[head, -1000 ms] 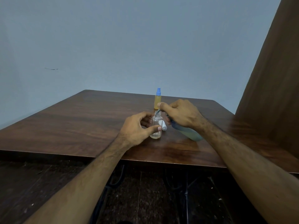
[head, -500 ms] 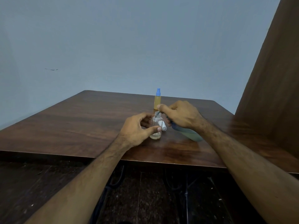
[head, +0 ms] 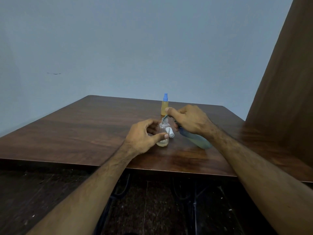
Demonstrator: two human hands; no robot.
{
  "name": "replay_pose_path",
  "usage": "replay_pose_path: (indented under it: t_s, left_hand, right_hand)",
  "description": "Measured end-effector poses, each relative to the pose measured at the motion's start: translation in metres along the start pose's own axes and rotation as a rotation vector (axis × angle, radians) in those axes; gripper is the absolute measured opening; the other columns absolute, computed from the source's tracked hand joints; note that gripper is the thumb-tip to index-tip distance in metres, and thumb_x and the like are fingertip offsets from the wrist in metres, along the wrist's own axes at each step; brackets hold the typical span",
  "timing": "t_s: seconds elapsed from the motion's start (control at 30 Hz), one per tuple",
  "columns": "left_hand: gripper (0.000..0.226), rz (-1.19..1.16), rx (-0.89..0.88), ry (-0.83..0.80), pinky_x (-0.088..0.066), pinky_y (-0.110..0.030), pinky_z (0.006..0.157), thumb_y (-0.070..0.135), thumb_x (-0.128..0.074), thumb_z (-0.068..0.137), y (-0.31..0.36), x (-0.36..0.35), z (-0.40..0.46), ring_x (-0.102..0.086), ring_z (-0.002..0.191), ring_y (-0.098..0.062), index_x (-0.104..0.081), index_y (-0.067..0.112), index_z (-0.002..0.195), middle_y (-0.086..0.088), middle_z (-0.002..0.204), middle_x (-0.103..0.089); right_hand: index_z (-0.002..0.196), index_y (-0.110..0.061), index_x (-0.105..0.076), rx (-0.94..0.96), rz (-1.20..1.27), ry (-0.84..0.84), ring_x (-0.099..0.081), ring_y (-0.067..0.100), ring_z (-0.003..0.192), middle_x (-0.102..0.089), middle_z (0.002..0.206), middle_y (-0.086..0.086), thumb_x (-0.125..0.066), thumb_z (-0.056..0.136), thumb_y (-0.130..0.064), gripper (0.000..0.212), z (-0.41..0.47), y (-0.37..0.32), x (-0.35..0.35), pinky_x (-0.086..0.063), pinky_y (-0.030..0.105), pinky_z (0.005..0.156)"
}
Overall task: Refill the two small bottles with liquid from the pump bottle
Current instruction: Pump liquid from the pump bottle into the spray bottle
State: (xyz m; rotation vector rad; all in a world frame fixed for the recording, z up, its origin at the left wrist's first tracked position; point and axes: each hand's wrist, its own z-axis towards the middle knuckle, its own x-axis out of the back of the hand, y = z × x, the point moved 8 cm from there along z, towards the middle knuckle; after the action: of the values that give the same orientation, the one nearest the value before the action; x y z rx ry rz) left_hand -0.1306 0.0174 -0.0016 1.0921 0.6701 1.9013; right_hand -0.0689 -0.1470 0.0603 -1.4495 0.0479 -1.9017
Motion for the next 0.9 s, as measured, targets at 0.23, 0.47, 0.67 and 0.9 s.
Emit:
replay_pose_path:
  t_s: [0.23, 0.47, 0.67, 0.9]
  left_hand:
    - [0.052, 0.009, -0.002, 0.001, -0.055, -0.013, 0.077, 0.049, -0.086, 0.073, 0.0001, -0.0008, 0.0008, -0.068, 0.086, 0.005, -0.069, 0.030, 0.118, 0.016, 0.099, -0.074]
    - [0.053, -0.001, -0.002, 0.010, -0.053, -0.009, 0.073, 0.047, -0.087, 0.073, -0.0017, 0.0004, 0.0007, -0.068, 0.085, 0.003, -0.070, 0.027, 0.119, 0.012, 0.098, -0.074]
    - [0.059, 0.041, -0.034, 0.002, -0.051, -0.005, 0.074, 0.049, -0.085, 0.074, 0.0022, -0.0007, 0.0004, -0.066, 0.087, 0.008, -0.067, 0.029, 0.127, 0.015, 0.098, -0.071]
    - [0.057, 0.019, -0.018, 0.016, -0.051, -0.005, 0.072, 0.047, -0.085, 0.075, 0.0010, 0.0015, -0.0003, -0.066, 0.086, 0.007, -0.067, 0.029, 0.126, 0.015, 0.097, -0.072]
  right_hand:
    - [0.049, -0.033, -0.068, 0.030, -0.036, -0.052, -0.070, 0.015, 0.073, -0.076, 0.064, -0.010, -0.040, 0.091, -0.057, 0.056, -0.0007, -0.0056, -0.0005, -0.059, 0.045, 0.090]
    - [0.065, -0.030, -0.076, -0.006, -0.015, -0.015, -0.071, 0.011, 0.070, -0.076, 0.065, -0.011, -0.032, 0.080, -0.086, 0.073, -0.0007, -0.0022, -0.0007, -0.057, 0.039, 0.082]
    - [0.052, -0.027, -0.069, 0.039, -0.057, -0.059, -0.072, 0.017, 0.076, -0.077, 0.067, -0.007, -0.039, 0.089, -0.061, 0.058, -0.0007, -0.0052, -0.0020, -0.059, 0.048, 0.092]
    - [0.065, -0.032, -0.077, -0.007, -0.025, 0.004, -0.072, 0.013, 0.071, -0.076, 0.064, -0.010, -0.030, 0.078, -0.089, 0.076, -0.0024, 0.0000, 0.0017, -0.059, 0.042, 0.084]
